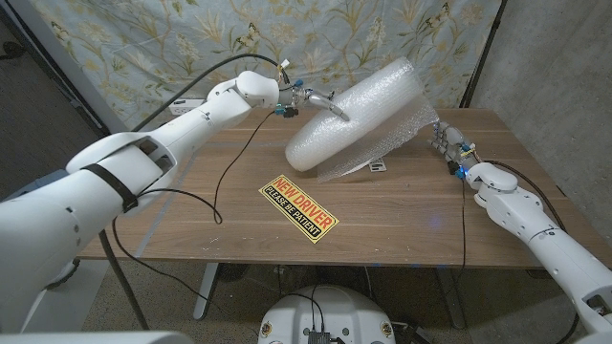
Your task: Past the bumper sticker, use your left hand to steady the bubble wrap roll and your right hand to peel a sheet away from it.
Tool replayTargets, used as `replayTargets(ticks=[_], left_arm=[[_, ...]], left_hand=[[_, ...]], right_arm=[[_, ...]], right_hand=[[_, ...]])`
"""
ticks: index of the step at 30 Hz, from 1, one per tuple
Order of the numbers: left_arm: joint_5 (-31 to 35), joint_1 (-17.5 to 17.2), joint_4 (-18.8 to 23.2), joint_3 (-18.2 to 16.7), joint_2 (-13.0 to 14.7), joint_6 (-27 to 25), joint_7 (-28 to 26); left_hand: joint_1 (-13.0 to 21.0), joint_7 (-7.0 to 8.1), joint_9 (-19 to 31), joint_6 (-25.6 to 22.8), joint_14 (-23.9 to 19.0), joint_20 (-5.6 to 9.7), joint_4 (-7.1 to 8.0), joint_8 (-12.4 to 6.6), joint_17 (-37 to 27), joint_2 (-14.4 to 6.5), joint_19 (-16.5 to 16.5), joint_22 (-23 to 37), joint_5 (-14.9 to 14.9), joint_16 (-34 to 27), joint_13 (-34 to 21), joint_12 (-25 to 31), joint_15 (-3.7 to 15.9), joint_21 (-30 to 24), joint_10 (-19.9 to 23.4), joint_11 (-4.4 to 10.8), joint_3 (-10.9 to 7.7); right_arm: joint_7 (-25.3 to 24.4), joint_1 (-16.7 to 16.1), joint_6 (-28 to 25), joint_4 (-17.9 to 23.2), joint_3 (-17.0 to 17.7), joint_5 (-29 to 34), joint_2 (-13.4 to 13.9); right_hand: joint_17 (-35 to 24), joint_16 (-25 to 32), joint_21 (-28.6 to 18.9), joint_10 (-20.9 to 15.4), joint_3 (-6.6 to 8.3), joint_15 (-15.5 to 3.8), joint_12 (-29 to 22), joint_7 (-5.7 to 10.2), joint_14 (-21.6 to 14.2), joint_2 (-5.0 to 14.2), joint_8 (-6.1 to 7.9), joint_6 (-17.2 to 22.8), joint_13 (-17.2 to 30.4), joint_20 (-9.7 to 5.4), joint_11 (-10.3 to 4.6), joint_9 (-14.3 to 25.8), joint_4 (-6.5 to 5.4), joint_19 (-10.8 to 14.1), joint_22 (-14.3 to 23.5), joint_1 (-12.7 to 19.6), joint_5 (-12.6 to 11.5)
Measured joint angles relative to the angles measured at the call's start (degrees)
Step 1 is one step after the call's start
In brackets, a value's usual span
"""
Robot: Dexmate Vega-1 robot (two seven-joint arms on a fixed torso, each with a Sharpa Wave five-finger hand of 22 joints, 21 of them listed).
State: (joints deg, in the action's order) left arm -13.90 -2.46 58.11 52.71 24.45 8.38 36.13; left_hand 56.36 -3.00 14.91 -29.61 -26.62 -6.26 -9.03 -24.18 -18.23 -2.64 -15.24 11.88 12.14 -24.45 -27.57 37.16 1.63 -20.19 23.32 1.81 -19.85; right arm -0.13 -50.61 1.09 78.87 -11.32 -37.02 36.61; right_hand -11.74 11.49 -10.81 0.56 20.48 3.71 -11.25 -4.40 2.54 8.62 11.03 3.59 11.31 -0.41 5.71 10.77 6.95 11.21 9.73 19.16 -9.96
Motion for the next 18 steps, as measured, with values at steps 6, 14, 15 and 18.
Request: replayTargets(ticks=[6, 14, 15, 18], left_arm=[[-2.1, -1.3, 0.2, -1.1, 0.0, -1.1, -0.6], [-4.5, -3.0, 1.0, -2.5, -0.1, -2.8, -1.0], [-4.8, -3.2, 1.2, -2.7, -0.1, -3.0, -1.0], [-5.5, -3.6, 1.4, -3.1, -0.3, -3.7, -1.0]], left_hand=[[0.1, -0.21, 0.0, -0.2, -0.3, -0.31, 0.05, 0.0, -0.3, 0.1, -0.3, 0.0, 0.0, 0.0, -0.3, 0.0, -0.31, 0.0, 0.0, 0.0, -0.05], [0.1, -0.22, 0.0, -0.2, -0.3, -0.31, 0.05, -0.22, -0.3, 0.1, -0.3, 0.0, 0.4, 0.0, -0.5, 0.0, -0.31, 0.0, 0.0, 0.0, -0.05], [0.1, -0.3, 0.0, -0.3, -0.3, -0.31, 0.05, -0.22, -0.3, 0.1, -0.3, 0.0, 0.4, 0.0, -0.6, 0.0, -0.31, 0.0, 0.0, 0.0, -0.05], [0.1, -0.4, 0.0, -0.4, -0.6, -0.32, 0.05, -0.22, -0.3, 0.1, -0.3, 0.0, 0.4, -0.3, -0.7, 0.0, -0.62, 0.0, 0.2, -0.22, -0.05]], right_arm=[[0.1, -0.8, -0.3, 1.1, -0.1, -0.1, 0.1], [0.1, -2.4, -0.7, 3.5, 0.4, -0.3, 0.9], [0.1, -2.7, -0.7, 3.9, 0.6, -0.3, 1.0], [0.0, -3.4, -0.7, 4.7, 0.9, -0.3, 1.3]], right_hand=[[0.0, 0.0, 0.0, 0.0, 0.0, 0.0, 0.0, 0.0, 0.0, 0.0, 0.0, 0.0, 0.0, 0.0, 0.0, 0.0, 0.0, 0.0, 0.0, 0.0, 0.0], [0.0, 0.0, 0.0, 0.0, 0.0, 0.0, 0.0, 0.0, 0.0, 0.0, 0.0, 0.0, 0.0, 0.0, 0.0, 0.0, 0.0, 0.0, 0.0, 0.0, 0.0], [0.0, 0.0, 0.0, 0.0, 0.0, 0.0, -0.2, 0.0, 0.0, 0.0, 0.0, 0.0, 0.0, 0.0, 0.0, 0.0, 0.0, 0.0, 0.0, 0.0, 0.0], [0.0, 0.0, 0.0, 0.0, 0.0, 0.0, -0.2, -0.23, 0.0, 0.0, 0.0, 0.2, 0.0, 0.0, 0.0, 0.0, 0.0, 0.0, 0.0, 0.0, 0.0]])
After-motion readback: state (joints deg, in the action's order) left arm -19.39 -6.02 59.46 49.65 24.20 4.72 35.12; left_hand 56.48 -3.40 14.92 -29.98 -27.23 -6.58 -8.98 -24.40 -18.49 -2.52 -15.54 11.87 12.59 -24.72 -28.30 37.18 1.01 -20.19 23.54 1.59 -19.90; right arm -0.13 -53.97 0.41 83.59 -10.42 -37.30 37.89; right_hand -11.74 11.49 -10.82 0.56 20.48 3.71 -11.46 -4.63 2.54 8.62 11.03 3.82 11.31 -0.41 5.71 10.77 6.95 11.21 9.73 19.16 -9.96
